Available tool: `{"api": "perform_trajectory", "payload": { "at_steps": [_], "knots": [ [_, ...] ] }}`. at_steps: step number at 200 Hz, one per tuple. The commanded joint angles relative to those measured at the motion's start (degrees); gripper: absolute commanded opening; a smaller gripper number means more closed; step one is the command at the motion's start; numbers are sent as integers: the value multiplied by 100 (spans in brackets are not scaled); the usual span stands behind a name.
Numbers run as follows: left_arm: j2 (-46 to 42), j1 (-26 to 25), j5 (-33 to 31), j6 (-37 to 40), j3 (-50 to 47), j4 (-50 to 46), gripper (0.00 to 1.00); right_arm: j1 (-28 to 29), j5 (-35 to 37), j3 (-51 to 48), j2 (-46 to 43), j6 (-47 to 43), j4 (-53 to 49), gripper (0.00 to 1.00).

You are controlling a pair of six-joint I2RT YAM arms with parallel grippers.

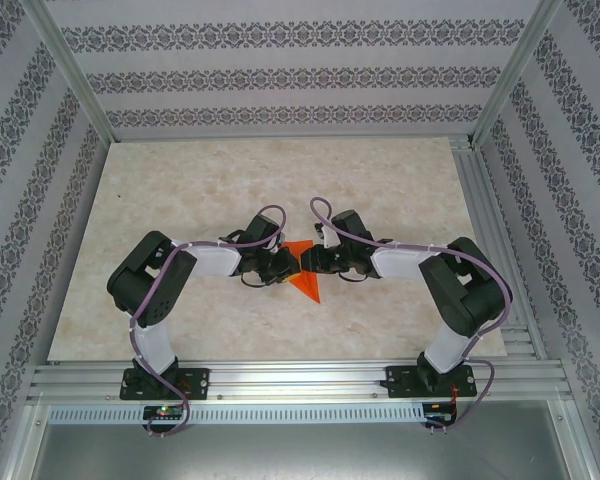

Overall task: Fold a paper plane with a square sheet of paper (fold left side to right side)
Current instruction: Fourth fold the wing at the center of the table.

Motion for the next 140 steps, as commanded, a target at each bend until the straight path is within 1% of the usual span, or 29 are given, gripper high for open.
{"api": "perform_trajectory", "payload": {
  "at_steps": [1, 87, 140],
  "knots": [
    [37, -106, 3, -1, 38, 11, 16, -72, 29, 160, 170, 55, 194, 26],
    [35, -110, -4, 8, 40, -29, 16, -111, 149, 198, 321, -36, 120, 19],
    [23, -108, -13, 25, 57, -70, 15, -160, 255, 210, 308, -91, 25, 22]
  ]
}}
